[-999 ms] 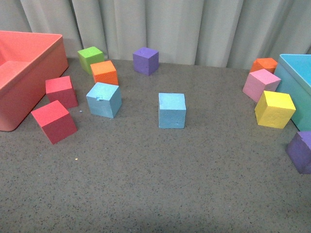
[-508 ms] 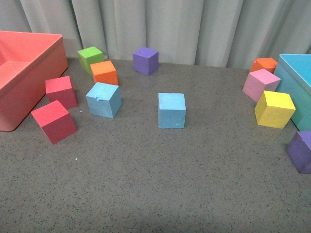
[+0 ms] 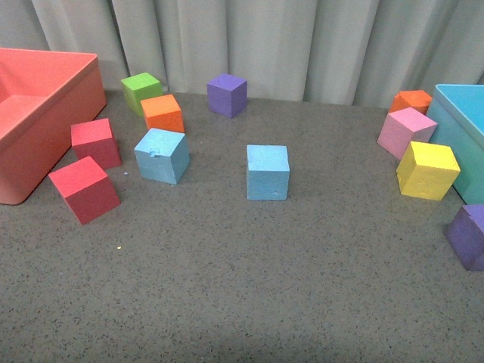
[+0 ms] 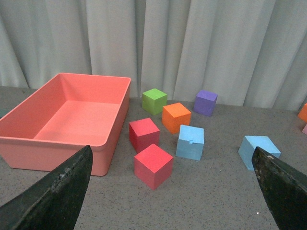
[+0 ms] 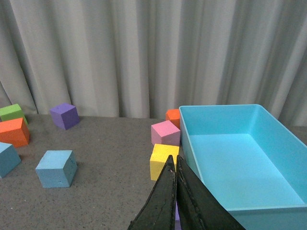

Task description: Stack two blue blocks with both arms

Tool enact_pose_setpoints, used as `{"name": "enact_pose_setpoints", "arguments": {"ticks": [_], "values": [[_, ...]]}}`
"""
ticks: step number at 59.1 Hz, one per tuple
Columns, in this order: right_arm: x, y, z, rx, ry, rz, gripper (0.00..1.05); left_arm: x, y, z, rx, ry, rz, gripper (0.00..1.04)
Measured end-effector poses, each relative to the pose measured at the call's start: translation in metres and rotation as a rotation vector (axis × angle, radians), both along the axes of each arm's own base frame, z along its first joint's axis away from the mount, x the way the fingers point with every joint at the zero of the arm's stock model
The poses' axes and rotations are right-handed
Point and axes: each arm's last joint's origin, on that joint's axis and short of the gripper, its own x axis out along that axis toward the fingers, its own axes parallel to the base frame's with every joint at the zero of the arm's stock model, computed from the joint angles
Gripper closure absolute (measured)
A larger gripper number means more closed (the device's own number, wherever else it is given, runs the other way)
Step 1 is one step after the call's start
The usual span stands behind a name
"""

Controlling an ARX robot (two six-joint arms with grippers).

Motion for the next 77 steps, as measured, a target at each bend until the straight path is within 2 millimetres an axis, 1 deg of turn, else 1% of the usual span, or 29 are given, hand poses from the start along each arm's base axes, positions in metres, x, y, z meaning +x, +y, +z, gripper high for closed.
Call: {"name": "enact_pose_setpoints", "arguments": {"ticks": [25,29,33,43,52,54,55,57,58,62,65,67,68,71,72,73,76,77], "values": [[-0.008,0.000,-0.001,0.000,0.000,0.000,1.04,0.000,0.000,0.000,0.000,0.000,0.000,0.07],[-0.014,0.000,-0.005,0.000,0.034,0.003,1.04,0.000,0.000,0.000,0.000,0.000,0.000,0.07],[-0.017,0.000,-0.003,0.000,0.006,0.003,1.04,0.000,0.000,0.000,0.000,0.000,0.001,0.07],[-0.018,0.000,-0.003,-0.001,0.006,0.003,1.03,0.000,0.000,0.000,0.000,0.000,0.000,0.07],[-0.018,0.000,-0.003,-0.001,0.005,0.003,0.77,0.000,0.000,0.000,0.000,0.000,0.000,0.07],[-0.018,0.000,-0.003,-0.001,0.005,0.003,0.70,0.000,0.000,0.000,0.000,0.000,0.000,0.07],[-0.018,0.000,-0.003,-0.001,0.005,0.003,0.68,0.000,0.000,0.000,0.000,0.002,0.005,0.07],[-0.018,0.000,-0.003,-0.001,0.006,0.003,0.61,0.001,0.000,-0.002,-0.007,0.060,0.054,0.07],[-0.018,0.000,-0.003,-0.001,0.006,0.003,0.60,0.001,0.000,-0.003,-0.012,0.081,0.066,0.07],[-0.018,0.000,-0.003,0.000,0.005,0.003,0.47,0.008,0.000,-0.006,-0.016,0.177,0.129,0.07],[-0.018,0.000,-0.003,-0.001,0.005,0.003,0.33,0.022,-0.003,-0.003,-0.031,0.208,0.123,0.07],[-0.018,0.000,-0.003,-0.001,0.005,0.003,0.26,0.031,-0.004,0.001,-0.045,0.208,0.103,0.07],[-0.018,0.000,-0.003,0.000,0.005,0.003,0.21,0.039,-0.006,0.005,-0.061,0.205,0.083,0.07],[-0.018,0.000,-0.003,0.000,0.005,0.003,0.10,0.061,-0.009,0.014,-0.077,0.198,0.060,0.07],[-0.018,0.000,-0.003,0.000,0.005,0.003,0.08,0.069,-0.010,0.017,-0.085,0.199,0.051,0.07],[-0.018,0.000,-0.003,0.000,0.005,0.003,0.08,0.083,-0.012,0.021,-0.085,0.199,0.043,0.07],[-0.018,0.000,-0.003,0.000,0.005,0.003,0.10,0.113,-0.017,0.025,-0.073,0.211,0.023,0.07],[-0.018,0.000,-0.003,0.000,0.005,0.003,0.10,0.118,-0.018,0.025,-0.069,0.215,0.021,0.07]]}}
